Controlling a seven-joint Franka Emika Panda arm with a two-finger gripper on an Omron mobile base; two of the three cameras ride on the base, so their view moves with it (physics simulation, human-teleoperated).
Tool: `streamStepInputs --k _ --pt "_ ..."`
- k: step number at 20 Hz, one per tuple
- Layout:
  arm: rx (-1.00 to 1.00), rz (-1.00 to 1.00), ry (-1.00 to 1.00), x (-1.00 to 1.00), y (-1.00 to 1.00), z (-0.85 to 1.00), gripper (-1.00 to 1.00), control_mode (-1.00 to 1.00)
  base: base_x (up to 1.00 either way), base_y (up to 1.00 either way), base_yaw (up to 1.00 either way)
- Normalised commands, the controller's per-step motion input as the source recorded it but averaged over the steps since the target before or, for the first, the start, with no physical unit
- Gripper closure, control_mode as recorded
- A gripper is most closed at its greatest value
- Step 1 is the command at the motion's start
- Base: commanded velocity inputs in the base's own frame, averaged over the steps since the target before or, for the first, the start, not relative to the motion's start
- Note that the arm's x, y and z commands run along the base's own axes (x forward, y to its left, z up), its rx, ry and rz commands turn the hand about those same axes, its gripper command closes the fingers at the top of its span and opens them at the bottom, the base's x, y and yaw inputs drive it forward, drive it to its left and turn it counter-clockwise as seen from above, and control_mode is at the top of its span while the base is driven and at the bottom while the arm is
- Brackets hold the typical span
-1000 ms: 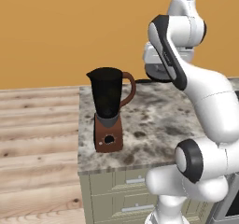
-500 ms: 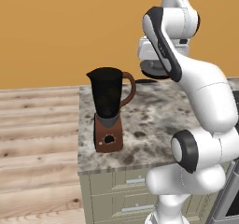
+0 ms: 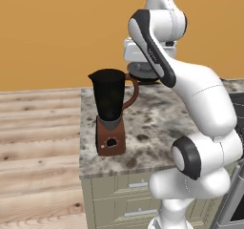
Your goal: Grab the lemons from the fridge, place them in the blender, close the lid, and turn on the blender to create a marinade.
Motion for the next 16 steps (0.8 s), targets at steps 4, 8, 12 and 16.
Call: streamStepInputs --k 4,8,12,16 --pt "0.0 -0.05 0.0 0.05 0.58 0.14 1.0 -1.0 0.0 0.0 0.0" --pt "0.0 -0.05 0.0 0.12 0.72 0.09 1.0 -1.0 0.0 0.0 0.0" --pt "0.0 -0.02 0.0 0.13 0.72 0.0 1.0 -1.0 0.0 0.0 0.0" --pt "0.0 -0.05 0.0 0.24 0.58 0.0 1.0 -1.0 0.0 0.0 0.0"
